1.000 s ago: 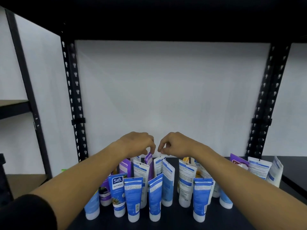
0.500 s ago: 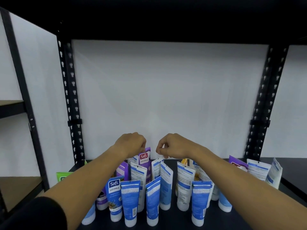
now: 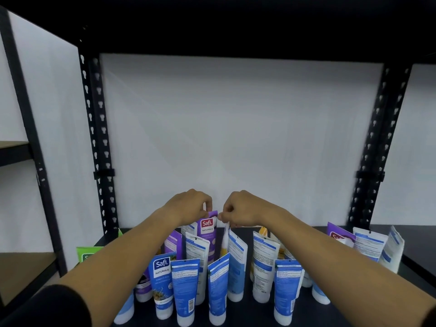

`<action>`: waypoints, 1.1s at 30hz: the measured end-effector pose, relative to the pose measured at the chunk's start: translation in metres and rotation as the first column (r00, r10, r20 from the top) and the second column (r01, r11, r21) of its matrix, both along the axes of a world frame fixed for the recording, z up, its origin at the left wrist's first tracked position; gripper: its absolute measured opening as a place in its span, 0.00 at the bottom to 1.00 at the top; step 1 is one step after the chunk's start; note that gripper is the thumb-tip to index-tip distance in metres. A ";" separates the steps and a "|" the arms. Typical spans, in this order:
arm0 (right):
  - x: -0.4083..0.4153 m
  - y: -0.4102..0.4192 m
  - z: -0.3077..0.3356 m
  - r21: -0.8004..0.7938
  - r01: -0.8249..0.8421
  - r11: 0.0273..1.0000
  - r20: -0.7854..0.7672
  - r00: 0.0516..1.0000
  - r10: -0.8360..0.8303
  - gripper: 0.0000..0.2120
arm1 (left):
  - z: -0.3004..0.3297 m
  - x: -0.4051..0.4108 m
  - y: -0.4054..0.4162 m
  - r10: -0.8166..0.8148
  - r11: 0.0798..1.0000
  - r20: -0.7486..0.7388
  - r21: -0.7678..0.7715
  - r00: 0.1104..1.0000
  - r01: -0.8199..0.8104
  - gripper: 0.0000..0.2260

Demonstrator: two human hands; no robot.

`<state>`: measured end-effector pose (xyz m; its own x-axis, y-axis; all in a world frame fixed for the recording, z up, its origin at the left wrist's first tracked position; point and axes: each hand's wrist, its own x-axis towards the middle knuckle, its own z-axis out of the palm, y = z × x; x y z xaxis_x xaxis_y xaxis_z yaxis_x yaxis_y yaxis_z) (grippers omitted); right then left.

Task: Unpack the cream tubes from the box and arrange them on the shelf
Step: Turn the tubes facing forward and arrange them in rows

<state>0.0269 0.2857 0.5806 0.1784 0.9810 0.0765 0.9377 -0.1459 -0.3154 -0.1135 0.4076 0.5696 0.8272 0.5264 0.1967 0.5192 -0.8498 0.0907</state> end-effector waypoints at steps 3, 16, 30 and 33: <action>0.000 0.004 -0.001 -0.002 -0.008 1.000 0.047 0.999 0.008 0.15 | 0.000 0.001 0.000 -0.015 1.000 0.009 -0.021 1.000 0.015 0.12; 0.008 -0.006 0.004 -0.002 -0.009 1.000 0.041 0.999 0.009 0.10 | 0.000 -0.004 -0.001 -0.066 0.996 0.011 -0.055 0.998 0.067 0.15; 0.006 -0.012 -0.001 -0.066 0.102 0.993 0.080 0.992 -0.097 0.19 | 0.001 -0.002 -0.006 -0.098 0.994 -0.045 -0.042 0.994 0.096 0.16; 0.005 -0.011 -0.005 -0.038 0.138 0.990 0.086 0.987 -0.134 0.18 | -0.003 0.000 -0.005 -0.097 0.995 -0.039 -0.027 0.995 0.096 0.16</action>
